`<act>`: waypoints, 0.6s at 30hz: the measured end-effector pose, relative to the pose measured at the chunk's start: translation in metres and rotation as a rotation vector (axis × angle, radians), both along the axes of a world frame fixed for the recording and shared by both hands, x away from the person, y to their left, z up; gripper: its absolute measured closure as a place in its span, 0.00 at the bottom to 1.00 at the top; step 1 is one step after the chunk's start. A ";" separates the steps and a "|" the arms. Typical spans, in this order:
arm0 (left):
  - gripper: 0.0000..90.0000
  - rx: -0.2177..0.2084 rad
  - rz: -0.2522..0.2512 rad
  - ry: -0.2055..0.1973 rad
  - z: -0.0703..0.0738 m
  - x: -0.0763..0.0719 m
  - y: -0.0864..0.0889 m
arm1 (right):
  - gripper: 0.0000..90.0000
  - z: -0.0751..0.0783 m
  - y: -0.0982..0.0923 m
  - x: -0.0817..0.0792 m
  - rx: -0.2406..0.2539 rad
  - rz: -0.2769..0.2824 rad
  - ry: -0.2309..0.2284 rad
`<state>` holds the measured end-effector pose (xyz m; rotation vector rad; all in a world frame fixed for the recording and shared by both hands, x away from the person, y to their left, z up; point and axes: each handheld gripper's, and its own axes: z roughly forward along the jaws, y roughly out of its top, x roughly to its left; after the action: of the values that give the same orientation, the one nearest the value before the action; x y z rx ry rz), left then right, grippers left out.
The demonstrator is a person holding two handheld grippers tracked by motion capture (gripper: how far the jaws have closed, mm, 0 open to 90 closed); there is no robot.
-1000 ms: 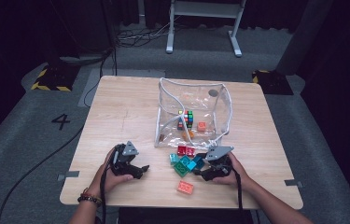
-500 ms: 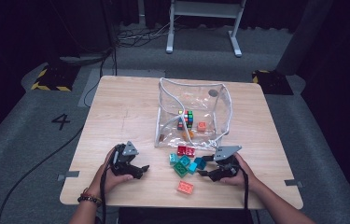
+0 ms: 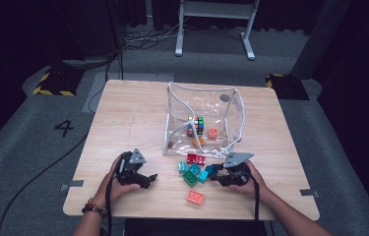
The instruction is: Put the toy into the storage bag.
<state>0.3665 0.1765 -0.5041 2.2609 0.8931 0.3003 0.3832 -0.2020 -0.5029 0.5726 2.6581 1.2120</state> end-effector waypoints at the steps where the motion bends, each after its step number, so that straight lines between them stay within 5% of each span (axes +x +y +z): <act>1: 0.11 0.000 0.000 0.000 0.000 0.000 0.000 | 0.64 0.000 0.000 0.000 0.000 0.000 0.000; 18: 0.11 0.000 0.000 0.000 0.000 0.000 0.000 | 0.64 0.005 -0.034 0.004 0.000 -0.008 -0.014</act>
<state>0.3665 0.1765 -0.5041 2.2611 0.8931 0.3006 0.3871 -0.2358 -0.4977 0.5719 2.6417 1.2089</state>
